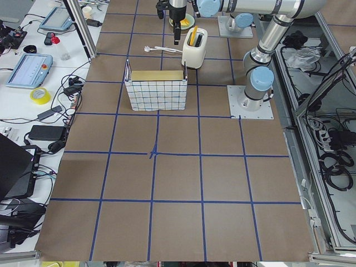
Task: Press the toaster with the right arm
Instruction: 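Lower the right gripper toward the lever at the toaster's side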
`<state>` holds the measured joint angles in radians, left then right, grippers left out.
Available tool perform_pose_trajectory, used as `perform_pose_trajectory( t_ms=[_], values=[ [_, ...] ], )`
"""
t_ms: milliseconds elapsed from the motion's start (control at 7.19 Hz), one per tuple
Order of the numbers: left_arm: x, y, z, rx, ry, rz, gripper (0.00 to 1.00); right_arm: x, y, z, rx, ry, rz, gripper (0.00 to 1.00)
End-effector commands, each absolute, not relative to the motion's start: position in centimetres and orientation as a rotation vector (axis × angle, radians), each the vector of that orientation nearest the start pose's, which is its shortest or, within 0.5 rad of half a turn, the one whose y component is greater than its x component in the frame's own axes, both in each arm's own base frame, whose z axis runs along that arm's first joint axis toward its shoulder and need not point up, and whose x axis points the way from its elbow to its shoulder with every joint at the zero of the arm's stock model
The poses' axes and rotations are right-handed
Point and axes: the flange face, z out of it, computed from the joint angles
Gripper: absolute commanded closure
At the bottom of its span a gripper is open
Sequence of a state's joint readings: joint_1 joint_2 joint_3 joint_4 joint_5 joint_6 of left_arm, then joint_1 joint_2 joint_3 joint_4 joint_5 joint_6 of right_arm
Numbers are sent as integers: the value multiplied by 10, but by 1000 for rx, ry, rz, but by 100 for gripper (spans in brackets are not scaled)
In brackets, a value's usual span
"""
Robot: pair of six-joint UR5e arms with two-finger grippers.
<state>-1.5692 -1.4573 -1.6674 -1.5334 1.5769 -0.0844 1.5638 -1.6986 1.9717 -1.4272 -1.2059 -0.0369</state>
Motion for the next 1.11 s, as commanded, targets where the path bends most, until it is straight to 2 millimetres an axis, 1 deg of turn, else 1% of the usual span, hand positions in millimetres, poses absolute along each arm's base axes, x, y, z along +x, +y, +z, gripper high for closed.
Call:
perform_pose_trajectory(
  t_ms=[0, 139, 278, 417, 557, 974],
  values=[
    [-132, -449, 497, -135, 3134, -85, 0, 158, -382, 347, 95, 2713, 551, 100],
    [-132, -449, 497, -135, 3134, -85, 0, 149, -386, 342, 126, 2707, 533, 100],
    [-132, -449, 497, -135, 3134, -85, 0, 149, -387, 329, 151, 2690, 485, 100],
    [-132, -449, 497, -135, 3134, -85, 0, 150, -382, 316, 201, 2689, 471, 100],
    [-132, -449, 497, -135, 3134, -87, 0, 151, -381, 315, 219, 2674, 473, 100],
    [-132, -449, 497, -135, 3134, -85, 0, 154, -372, 312, 240, 2641, 554, 100]
  ],
)
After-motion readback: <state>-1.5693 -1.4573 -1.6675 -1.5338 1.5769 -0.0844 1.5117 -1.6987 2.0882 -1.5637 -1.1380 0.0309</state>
